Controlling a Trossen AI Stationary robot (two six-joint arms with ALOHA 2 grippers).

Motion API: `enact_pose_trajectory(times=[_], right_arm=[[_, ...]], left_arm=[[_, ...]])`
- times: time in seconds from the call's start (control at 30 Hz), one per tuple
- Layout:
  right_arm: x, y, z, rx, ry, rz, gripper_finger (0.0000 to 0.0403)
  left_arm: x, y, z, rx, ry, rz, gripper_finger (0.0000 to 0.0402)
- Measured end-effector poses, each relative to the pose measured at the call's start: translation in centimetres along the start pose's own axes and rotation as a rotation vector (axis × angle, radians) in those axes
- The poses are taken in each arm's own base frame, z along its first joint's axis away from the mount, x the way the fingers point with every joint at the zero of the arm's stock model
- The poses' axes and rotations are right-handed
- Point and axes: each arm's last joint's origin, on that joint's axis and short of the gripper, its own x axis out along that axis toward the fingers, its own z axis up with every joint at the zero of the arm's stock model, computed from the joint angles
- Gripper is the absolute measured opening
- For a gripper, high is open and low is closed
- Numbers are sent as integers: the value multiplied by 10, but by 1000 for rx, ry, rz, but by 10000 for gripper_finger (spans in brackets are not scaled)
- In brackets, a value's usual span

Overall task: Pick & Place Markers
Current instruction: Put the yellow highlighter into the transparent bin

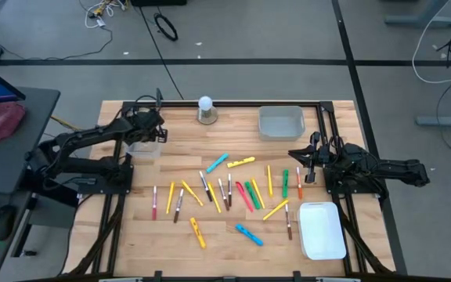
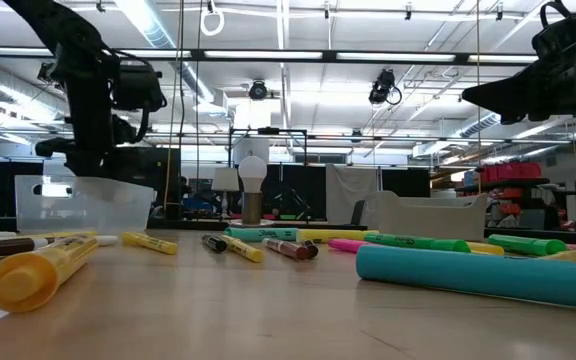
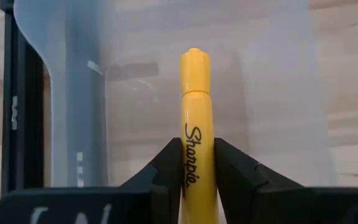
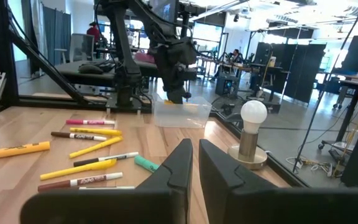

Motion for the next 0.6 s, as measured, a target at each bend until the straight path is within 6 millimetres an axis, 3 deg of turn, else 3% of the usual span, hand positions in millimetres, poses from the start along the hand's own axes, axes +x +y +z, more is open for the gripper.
enact_pose_trajectory(times=[0.37, 0.6], right_arm=[[0, 0, 0, 0, 0, 0, 33], [0, 0, 0, 0, 0, 0, 33]], left_arm=[[25, -1, -10, 5, 41, 42, 85], [28, -2, -11, 18, 30, 41, 88]])
